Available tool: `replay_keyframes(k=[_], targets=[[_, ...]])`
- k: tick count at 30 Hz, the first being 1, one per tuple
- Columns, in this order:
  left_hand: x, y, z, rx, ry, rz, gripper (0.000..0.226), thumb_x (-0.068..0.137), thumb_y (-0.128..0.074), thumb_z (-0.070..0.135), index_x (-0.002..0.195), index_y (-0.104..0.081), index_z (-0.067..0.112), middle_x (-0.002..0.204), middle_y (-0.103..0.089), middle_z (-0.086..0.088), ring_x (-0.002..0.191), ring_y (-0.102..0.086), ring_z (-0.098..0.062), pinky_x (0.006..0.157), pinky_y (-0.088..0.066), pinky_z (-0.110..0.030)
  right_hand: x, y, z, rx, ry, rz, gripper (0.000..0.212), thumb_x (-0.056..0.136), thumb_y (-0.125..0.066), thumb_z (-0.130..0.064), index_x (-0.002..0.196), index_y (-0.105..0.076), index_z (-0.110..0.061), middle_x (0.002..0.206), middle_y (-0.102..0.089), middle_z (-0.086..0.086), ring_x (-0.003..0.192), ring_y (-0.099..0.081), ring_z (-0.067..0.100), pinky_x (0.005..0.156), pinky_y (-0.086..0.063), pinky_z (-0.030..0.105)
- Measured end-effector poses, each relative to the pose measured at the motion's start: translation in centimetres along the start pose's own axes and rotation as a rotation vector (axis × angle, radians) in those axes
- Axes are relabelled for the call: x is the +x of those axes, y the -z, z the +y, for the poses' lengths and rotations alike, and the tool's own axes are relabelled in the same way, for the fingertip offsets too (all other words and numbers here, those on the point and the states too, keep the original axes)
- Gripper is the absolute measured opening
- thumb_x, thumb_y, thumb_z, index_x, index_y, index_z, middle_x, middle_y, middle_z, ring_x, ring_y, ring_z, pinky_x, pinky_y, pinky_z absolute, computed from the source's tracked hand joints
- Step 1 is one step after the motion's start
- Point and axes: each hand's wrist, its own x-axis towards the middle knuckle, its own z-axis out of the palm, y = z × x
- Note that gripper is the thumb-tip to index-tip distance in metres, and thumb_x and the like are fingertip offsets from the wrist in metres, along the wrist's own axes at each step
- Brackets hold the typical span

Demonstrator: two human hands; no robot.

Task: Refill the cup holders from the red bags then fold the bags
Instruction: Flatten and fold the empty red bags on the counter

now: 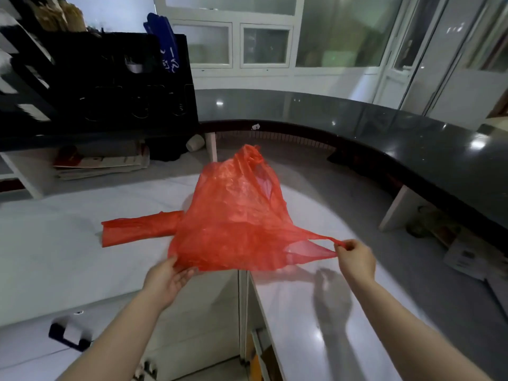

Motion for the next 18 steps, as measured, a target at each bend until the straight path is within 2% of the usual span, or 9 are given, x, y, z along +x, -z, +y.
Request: replay_keyframes(k=[3, 5, 7, 8, 10, 12, 13, 15, 18], targets=[[0.9, 0.5, 1.0, -0.013, 0.006, 0.028, 0.025, 0.101, -0.043, 0.015, 0.123, -0.049, 0.007, 0.080, -0.065, -0.013, 0.062, -0.066, -0.027, 0.039, -0.051, -0.021, 0.2, 1.2, 1.1, 0.179, -0.199, 0.012, 0.015, 0.088, -0.056, -0.016, 0.090, -0.070, -0.010, 0.068, -0.062, 0.007, 0.062, -0.056, 0.026, 0.059, -0.045, 0.031], [1.4, 0.5, 1.6, -0.018, 0.011, 0.055, 0.022, 0.100, -0.045, 0.014, 0.121, -0.051, 0.010, 0.075, -0.067, -0.011, 0.060, -0.065, -0.024, 0.039, -0.051, -0.022, 0.2, 1.5, 1.4, 0.494, -0.366, -0.043, 0.016, 0.091, -0.049, -0.007, 0.087, -0.065, -0.007, 0.053, -0.057, 0.006, 0.042, -0.050, 0.019, 0.042, -0.039, 0.021], [1.6, 0.2, 2.2, -0.029, 0.022, 0.083, 0.014, 0.099, -0.046, 0.010, 0.111, -0.053, 0.010, 0.070, -0.068, -0.008, 0.047, -0.064, -0.019, 0.036, -0.050, -0.023, -0.2, 1.7, 1.3, 0.805, -0.499, -0.057, 0.018, 0.092, -0.043, -0.001, 0.087, -0.060, -0.005, 0.047, -0.059, 0.006, 0.036, -0.053, 0.014, 0.035, -0.039, 0.016], [1.8, 0.0, 2.4, -0.035, 0.030, 0.091, 0.009, 0.098, -0.047, 0.008, 0.102, -0.055, 0.008, 0.071, -0.067, -0.008, 0.040, -0.061, -0.016, 0.034, -0.048, -0.022, -0.5, 1.7, 1.1, 0.927, -0.530, -0.057, 0.016, 0.094, -0.042, -0.001, 0.091, -0.058, -0.003, 0.053, -0.064, 0.009, 0.042, -0.060, 0.016, 0.038, -0.045, 0.017], [1.9, -0.3, 2.7, -0.041, 0.038, 0.083, 0.013, 0.096, -0.049, 0.003, 0.084, -0.055, 0.007, 0.058, -0.065, -0.006, 0.036, -0.058, -0.011, 0.032, -0.043, -0.016, -0.6, 1.8, 0.9, 1.068, -0.518, -0.068, 0.015, 0.098, -0.047, -0.013, 0.104, -0.056, -0.003, 0.079, -0.069, 0.011, 0.072, -0.069, 0.021, 0.059, -0.056, 0.025], [1.9, -0.8, 3.2, -0.043, 0.035, 0.063, 0.018, 0.092, -0.053, -0.001, 0.079, -0.055, 0.011, 0.047, -0.063, 0.001, 0.042, -0.057, -0.006, 0.034, -0.038, -0.011, -0.6, 1.9, 0.7, 1.096, -0.478, -0.103, 0.026, 0.099, -0.050, -0.034, 0.113, -0.055, -0.013, 0.102, -0.065, 0.006, 0.096, -0.063, 0.021, 0.085, -0.052, 0.037], [2.0, -0.9, 3.5, -0.045, 0.028, 0.051, 0.021, 0.091, -0.054, -0.003, 0.078, -0.055, 0.013, 0.046, -0.062, 0.004, 0.042, -0.056, -0.003, 0.034, -0.036, -0.010, -0.6, 2.0, 0.5, 1.098, -0.463, -0.123, 0.029, 0.098, -0.050, -0.041, 0.113, -0.055, -0.017, 0.107, -0.063, 0.003, 0.102, -0.060, 0.019, 0.092, -0.049, 0.042], [2.1, -1.3, 3.9, -0.036, 0.005, 0.019, 0.024, 0.091, -0.053, -0.003, 0.077, -0.055, 0.017, 0.047, -0.061, 0.008, 0.039, -0.050, 0.001, 0.032, -0.030, -0.010, -0.5, 2.2, 0.2, 1.082, -0.450, -0.146, 0.032, 0.097, -0.046, -0.048, 0.111, -0.057, -0.021, 0.109, -0.063, -0.001, 0.104, -0.059, 0.017, 0.092, -0.048, 0.046], [2.2, -1.8, 4.0, 0.053, -0.051, -0.090, 0.023, 0.093, -0.051, -0.002, 0.084, -0.058, 0.018, 0.054, -0.064, 0.010, 0.037, -0.047, 0.002, 0.030, -0.025, -0.010, -0.4, 2.4, -0.1, 1.037, -0.508, -0.138, 0.041, 0.097, -0.040, -0.053, 0.107, -0.056, -0.016, 0.101, -0.064, 0.000, 0.095, -0.061, 0.019, 0.084, -0.050, 0.042]])
